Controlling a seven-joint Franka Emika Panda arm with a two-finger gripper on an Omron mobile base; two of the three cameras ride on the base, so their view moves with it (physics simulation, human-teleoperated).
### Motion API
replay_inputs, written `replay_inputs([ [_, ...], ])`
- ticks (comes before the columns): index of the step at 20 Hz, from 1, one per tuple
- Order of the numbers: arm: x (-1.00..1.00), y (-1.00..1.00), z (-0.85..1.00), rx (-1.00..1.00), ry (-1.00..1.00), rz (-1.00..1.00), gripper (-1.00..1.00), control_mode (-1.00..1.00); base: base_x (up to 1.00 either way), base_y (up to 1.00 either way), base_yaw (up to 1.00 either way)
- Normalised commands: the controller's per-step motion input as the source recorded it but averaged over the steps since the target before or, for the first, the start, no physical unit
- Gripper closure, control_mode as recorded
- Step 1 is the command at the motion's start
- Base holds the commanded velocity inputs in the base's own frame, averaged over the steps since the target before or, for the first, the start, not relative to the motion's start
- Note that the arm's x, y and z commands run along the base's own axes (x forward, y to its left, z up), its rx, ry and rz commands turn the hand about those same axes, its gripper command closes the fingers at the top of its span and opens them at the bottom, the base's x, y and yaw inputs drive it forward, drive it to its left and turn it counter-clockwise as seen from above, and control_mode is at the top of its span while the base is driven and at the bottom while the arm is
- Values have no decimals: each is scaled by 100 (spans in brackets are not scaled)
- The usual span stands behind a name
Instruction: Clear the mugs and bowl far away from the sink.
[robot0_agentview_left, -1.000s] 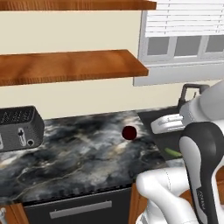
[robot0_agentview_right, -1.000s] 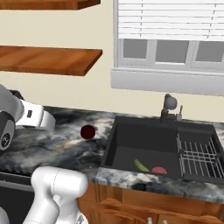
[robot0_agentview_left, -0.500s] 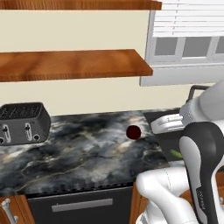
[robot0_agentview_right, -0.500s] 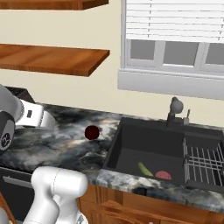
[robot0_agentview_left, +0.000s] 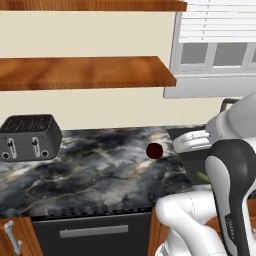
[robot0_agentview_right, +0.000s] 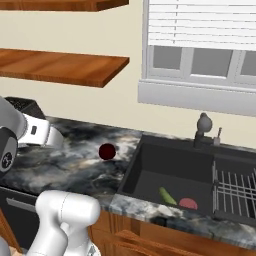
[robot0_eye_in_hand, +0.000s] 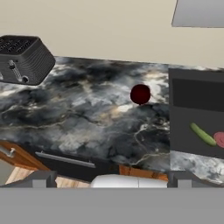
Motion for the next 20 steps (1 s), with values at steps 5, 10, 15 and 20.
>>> replay_inputs([
  [5, 0, 0, 0, 0, 0, 0, -100, 100, 9, -18, 3],
  [10, 8, -35, -13, 0, 11, 0, -100, -100, 2, -5, 0],
  [15, 8, -35, -27, 0, 17, 0, -100, -100, 0, 0, 0],
  [20, 27, -32, -34, 0, 16, 0, -100, -100, 0, 0, 0],
])
